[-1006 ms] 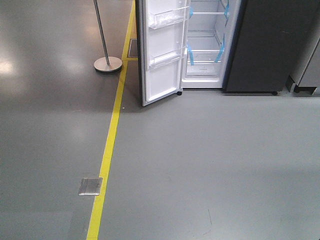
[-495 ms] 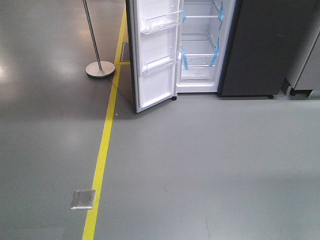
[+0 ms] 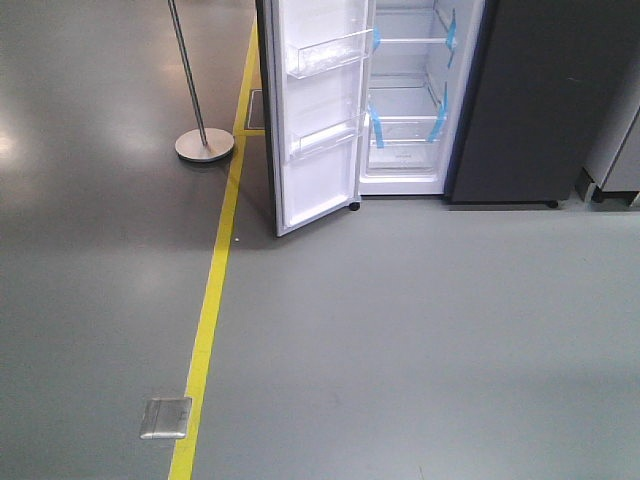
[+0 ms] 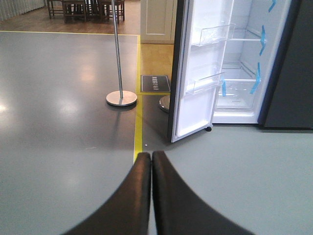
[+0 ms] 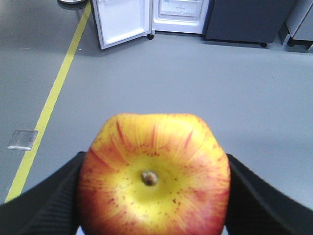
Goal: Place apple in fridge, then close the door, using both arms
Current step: 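Drive closer to the refrigerator's open compartment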
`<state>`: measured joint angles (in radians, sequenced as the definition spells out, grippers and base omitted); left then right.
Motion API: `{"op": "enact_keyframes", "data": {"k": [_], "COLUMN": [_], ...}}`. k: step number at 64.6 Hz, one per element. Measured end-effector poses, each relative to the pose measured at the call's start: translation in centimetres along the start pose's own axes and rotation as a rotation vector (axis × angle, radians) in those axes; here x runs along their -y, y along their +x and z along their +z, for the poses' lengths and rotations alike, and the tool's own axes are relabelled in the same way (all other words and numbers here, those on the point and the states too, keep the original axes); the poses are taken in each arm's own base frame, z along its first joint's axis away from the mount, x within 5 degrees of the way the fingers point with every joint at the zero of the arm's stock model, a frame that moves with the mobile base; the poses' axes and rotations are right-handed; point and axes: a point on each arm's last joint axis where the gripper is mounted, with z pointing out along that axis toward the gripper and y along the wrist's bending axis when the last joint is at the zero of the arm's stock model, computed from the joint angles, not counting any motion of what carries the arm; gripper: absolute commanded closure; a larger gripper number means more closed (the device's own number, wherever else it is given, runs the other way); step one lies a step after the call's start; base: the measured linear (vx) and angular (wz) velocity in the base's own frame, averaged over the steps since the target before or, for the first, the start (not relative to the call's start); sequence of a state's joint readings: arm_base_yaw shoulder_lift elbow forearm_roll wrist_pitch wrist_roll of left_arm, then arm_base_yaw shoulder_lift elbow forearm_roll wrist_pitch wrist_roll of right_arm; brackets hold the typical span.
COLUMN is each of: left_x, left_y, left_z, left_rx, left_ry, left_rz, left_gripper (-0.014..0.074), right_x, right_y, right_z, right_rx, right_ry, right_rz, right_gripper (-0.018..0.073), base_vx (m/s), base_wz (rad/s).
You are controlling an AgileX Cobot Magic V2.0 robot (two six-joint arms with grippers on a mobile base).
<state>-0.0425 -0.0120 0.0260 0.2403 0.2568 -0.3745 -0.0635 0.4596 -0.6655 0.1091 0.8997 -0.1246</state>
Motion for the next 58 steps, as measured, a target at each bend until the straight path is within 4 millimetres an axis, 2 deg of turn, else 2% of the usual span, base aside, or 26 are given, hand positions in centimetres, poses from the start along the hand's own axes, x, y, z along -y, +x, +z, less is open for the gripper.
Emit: {"op": "enact_keyframes", "data": {"k": [58], "left_x": [0.0], "left_y": [0.0], "left_z": [0.0], "left_rx": [0.0], "left_ry": [0.0], "left_rz": [0.0], "left_gripper": [0.0601], "right_x": [0.0], "right_y": [0.0], "right_z": [0.0], "right_rx": [0.0], "right_ry": [0.0], "right_rz": [0.0], "right_gripper": [0.0372], "base_vx": [0.12], "base_wz": [0.02]}}
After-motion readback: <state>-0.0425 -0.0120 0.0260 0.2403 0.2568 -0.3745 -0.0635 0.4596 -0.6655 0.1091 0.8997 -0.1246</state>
